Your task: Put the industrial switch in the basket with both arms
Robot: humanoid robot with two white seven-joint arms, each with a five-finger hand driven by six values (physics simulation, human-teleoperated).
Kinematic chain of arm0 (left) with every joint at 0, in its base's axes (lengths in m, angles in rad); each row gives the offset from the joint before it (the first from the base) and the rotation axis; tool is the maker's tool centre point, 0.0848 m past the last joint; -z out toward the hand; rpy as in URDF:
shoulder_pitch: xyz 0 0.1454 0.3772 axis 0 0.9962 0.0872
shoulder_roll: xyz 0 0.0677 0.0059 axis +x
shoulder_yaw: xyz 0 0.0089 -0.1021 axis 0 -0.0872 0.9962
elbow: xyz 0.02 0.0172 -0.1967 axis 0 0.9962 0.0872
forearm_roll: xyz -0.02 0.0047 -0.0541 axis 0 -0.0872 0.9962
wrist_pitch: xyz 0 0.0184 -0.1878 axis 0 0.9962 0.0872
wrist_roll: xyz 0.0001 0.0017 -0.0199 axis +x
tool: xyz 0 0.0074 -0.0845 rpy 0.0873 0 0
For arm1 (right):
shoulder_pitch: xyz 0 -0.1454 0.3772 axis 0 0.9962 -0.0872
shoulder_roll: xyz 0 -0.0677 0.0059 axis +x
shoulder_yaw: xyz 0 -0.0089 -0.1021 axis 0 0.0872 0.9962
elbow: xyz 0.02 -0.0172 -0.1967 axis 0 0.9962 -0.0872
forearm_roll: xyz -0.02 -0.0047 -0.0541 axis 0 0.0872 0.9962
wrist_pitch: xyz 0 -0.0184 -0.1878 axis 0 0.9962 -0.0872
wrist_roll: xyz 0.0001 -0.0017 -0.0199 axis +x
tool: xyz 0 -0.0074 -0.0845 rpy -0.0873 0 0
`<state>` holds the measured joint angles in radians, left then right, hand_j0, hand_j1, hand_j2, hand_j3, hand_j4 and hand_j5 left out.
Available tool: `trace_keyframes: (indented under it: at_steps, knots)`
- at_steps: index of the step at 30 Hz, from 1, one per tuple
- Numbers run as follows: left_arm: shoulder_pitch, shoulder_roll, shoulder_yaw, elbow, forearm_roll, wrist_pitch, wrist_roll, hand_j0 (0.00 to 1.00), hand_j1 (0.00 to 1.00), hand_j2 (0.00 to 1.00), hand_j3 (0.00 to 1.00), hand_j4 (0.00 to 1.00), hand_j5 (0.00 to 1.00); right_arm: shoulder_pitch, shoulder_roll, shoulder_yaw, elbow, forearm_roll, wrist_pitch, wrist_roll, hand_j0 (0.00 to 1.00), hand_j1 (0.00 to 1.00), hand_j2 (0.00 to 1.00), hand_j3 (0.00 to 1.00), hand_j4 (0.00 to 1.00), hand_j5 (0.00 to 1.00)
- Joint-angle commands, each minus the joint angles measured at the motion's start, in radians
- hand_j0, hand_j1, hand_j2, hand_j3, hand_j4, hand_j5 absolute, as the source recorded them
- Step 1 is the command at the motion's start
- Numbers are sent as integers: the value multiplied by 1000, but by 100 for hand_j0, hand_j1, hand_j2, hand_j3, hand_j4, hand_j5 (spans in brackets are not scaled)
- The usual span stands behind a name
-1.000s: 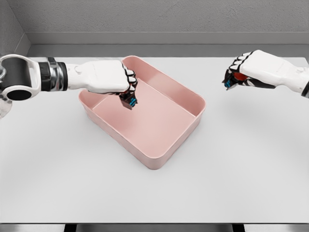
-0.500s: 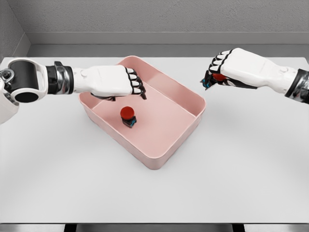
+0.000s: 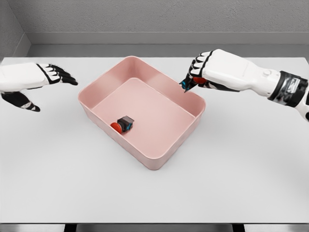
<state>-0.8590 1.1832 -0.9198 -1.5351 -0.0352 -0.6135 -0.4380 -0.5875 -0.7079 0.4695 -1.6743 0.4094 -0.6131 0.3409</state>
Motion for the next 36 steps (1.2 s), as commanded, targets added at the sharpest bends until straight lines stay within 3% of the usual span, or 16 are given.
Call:
trace_keyframes:
  at_steps: [1, 14, 16, 19, 25, 32, 36]
  knots:
    - [1, 32, -2, 3, 34, 3, 1, 100, 100, 100, 100, 100, 100, 0, 21, 3, -2, -8, 2, 0, 44, 44, 44, 44, 44, 44]
    - [49, -31, -7, 12, 43, 3, -4, 100, 100, 100, 100, 100, 100, 0, 123, 49, -2, -4, 2, 9, 46, 46, 46, 46, 46, 46]
    - [49, -31, -8, 12, 43, 3, -5, 100, 100, 100, 100, 100, 100, 0, 139, 66, -1, -4, 2, 9, 49, 49, 49, 49, 49, 49]
    - [49, -33, -8, 12, 43, 3, -5, 100, 100, 100, 100, 100, 100, 0, 146, 78, -1, -4, 2, 9, 69, 69, 69, 69, 69, 69]
    - [51, -45, -8, 13, 41, 3, -8, 100, 100, 100, 100, 100, 100, -9, 176, 90, 5, -3, 2, 9, 78, 78, 78, 78, 78, 78]
    - [51, -46, -10, 12, 41, 3, -8, 100, 100, 100, 100, 100, 100, -8, 176, 90, 5, -3, 2, 10, 80, 80, 80, 80, 80, 80]
    - [51, -46, -21, 12, 41, 3, -8, 100, 100, 100, 100, 100, 100, -5, 130, 71, 39, -4, 2, 7, 95, 95, 95, 95, 95, 95]
